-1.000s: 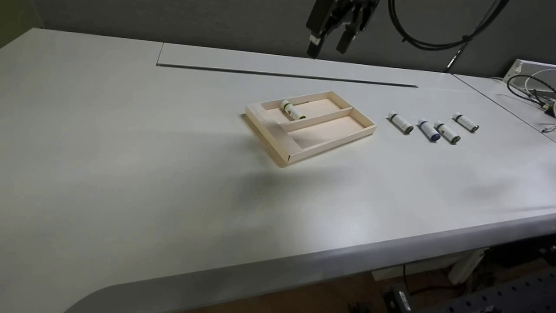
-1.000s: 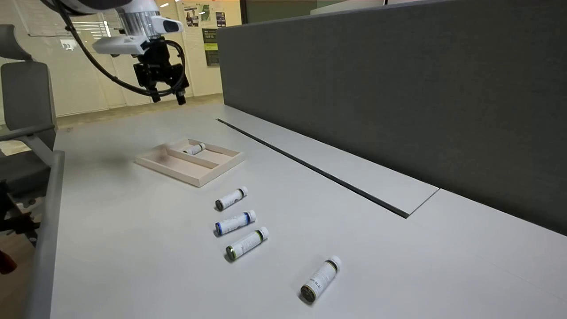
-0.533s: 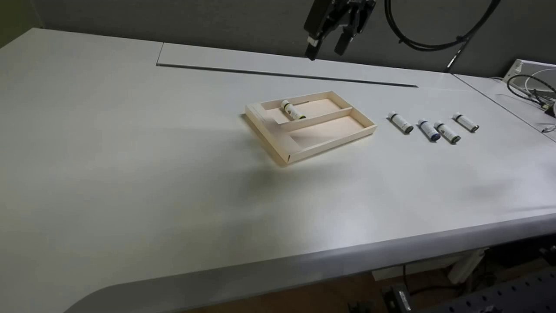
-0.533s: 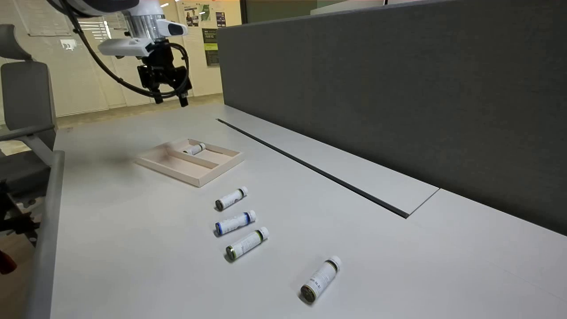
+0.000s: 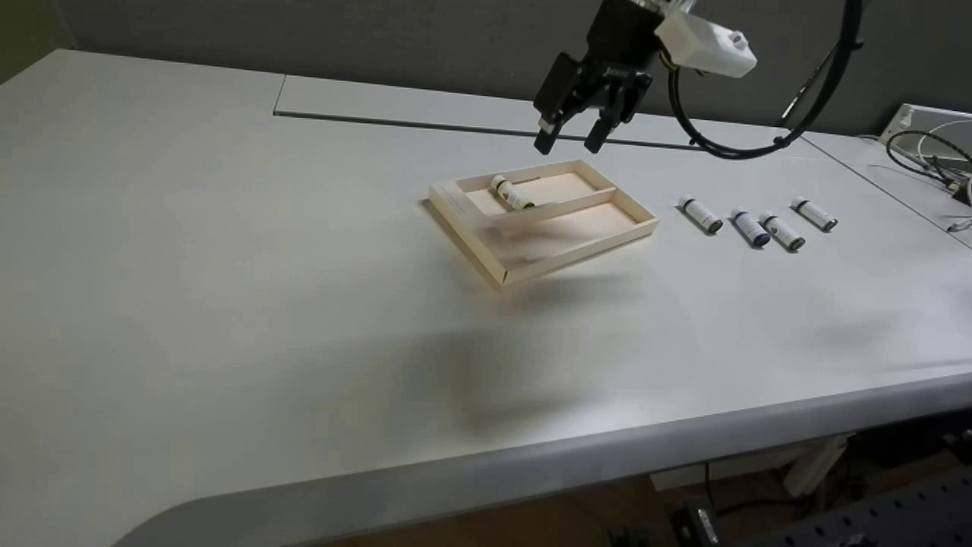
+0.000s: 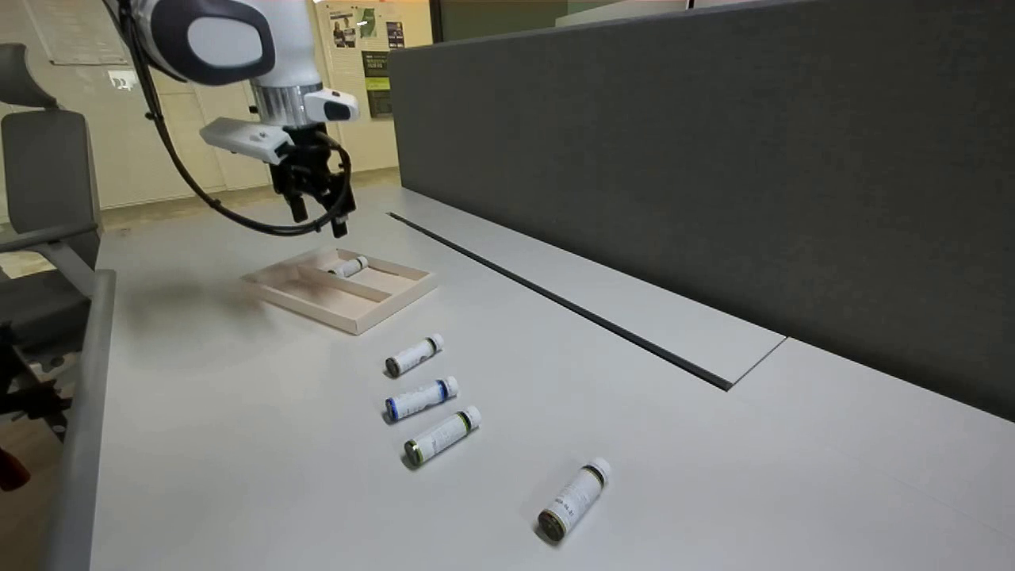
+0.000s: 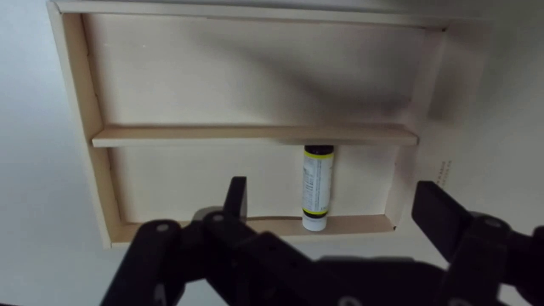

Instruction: Remove the bottle from the tray and put it on the table

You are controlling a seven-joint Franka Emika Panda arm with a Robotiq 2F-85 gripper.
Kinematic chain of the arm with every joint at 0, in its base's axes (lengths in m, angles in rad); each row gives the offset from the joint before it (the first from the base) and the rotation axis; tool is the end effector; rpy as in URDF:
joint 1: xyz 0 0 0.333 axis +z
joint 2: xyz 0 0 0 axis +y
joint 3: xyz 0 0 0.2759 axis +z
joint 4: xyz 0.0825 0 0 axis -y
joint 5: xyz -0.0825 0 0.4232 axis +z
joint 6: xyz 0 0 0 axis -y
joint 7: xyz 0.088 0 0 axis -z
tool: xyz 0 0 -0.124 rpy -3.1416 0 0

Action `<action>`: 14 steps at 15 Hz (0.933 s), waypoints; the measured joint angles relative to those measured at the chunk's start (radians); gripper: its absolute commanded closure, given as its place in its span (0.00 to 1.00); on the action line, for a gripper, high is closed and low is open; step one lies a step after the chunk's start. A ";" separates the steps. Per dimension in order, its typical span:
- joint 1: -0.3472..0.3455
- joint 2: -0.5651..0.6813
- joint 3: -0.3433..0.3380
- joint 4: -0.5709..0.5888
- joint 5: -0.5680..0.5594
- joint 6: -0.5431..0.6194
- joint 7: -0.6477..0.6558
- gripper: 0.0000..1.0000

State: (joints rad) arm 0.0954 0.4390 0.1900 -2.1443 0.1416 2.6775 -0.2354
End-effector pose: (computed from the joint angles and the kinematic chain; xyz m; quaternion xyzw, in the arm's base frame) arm 0.5621 0.1685 0.1216 -0.9785 -0.1859 -0.0467 0.0756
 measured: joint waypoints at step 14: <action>-0.030 0.221 0.046 0.126 -0.056 0.105 -0.011 0.25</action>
State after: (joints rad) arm 0.0653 0.6601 0.2360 -2.0183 0.0857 2.7820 -0.2463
